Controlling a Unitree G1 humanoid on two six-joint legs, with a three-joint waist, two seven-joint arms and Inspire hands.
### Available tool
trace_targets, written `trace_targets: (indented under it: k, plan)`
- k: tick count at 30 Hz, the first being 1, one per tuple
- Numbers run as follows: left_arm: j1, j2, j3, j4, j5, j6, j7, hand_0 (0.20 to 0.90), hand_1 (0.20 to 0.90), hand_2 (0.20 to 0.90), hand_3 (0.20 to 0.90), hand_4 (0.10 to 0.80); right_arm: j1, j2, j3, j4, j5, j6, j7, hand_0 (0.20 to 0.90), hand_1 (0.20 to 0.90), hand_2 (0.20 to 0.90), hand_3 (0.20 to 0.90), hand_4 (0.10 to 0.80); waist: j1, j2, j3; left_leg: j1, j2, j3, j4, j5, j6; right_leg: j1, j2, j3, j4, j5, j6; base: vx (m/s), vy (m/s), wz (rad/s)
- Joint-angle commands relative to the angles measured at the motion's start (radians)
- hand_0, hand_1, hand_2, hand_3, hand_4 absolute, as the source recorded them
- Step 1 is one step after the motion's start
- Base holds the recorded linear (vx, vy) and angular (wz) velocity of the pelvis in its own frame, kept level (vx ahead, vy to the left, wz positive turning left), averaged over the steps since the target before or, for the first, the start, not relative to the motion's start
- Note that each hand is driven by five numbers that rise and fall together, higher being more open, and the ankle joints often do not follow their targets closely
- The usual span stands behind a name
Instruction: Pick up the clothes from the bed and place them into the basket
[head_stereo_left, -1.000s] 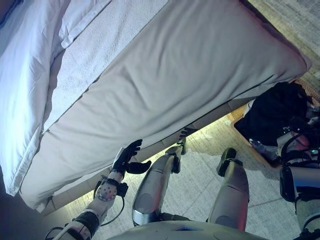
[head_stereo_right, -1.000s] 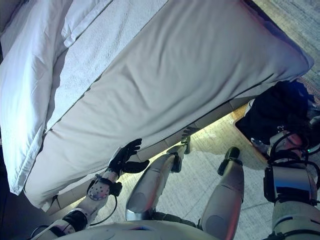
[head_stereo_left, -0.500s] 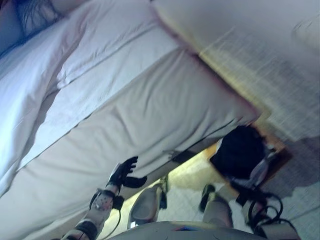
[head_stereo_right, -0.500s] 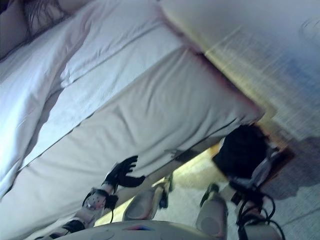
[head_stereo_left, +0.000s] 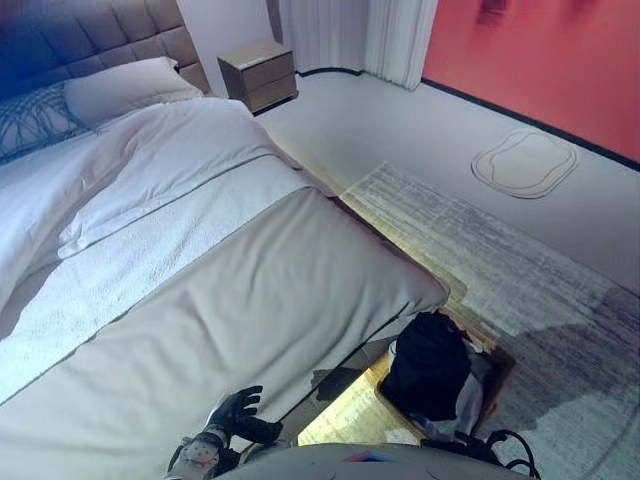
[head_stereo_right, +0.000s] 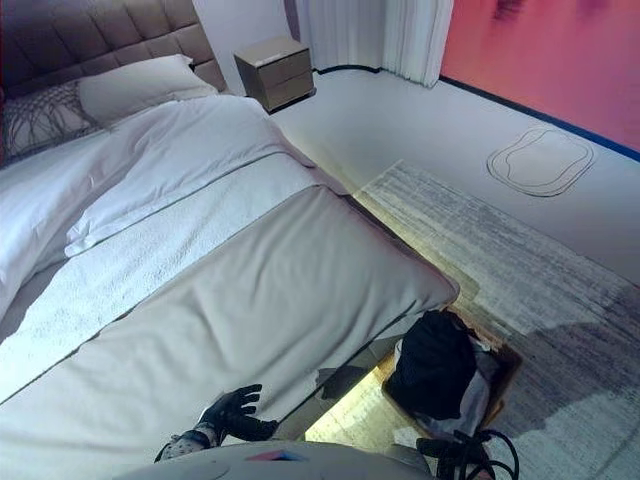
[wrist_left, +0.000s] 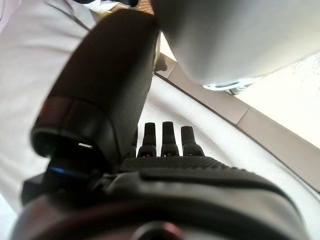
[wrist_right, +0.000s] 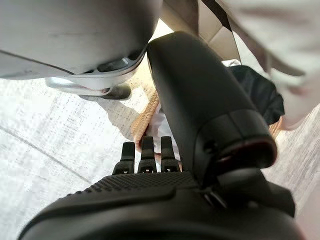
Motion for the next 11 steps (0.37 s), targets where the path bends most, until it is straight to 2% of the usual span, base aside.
trace_targets:
  k: [1, 11]
  plan:
    - [-0.063, 0.008, 0.058, 0.035, 0.021, 0.001, -0.035, 0.900, 0.900, 0.900, 0.900, 0.800, -0.041, 0.004, 0.031, 0.025, -0.033, 0.002, -0.030, 0.900, 0.900, 0.900, 0.900, 0.800, -0.003, -0.031, 0.054, 0.039, 0.007, 0.013, 0.006, -0.042, -0.014, 0.077, -0.025, -0.021, -0.115, 0.161, 0.026, 0.075, 0.036, -0.03]
    - [-0.050, 0.014, 0.063, 0.038, 0.016, 0.024, -0.053, 0.900, 0.900, 0.900, 0.900, 0.800, -0.033, 0.002, 0.037, 0.025, -0.067, 0.007, -0.055, 0.900, 0.900, 0.900, 0.900, 0.800, 0.000, -0.024, 0.046, 0.075, -0.005, 0.004, -0.004, -0.061, -0.001, 0.108, -0.039, -0.031, -0.119, 0.158, 0.034, 0.033, 0.021, 0.00]
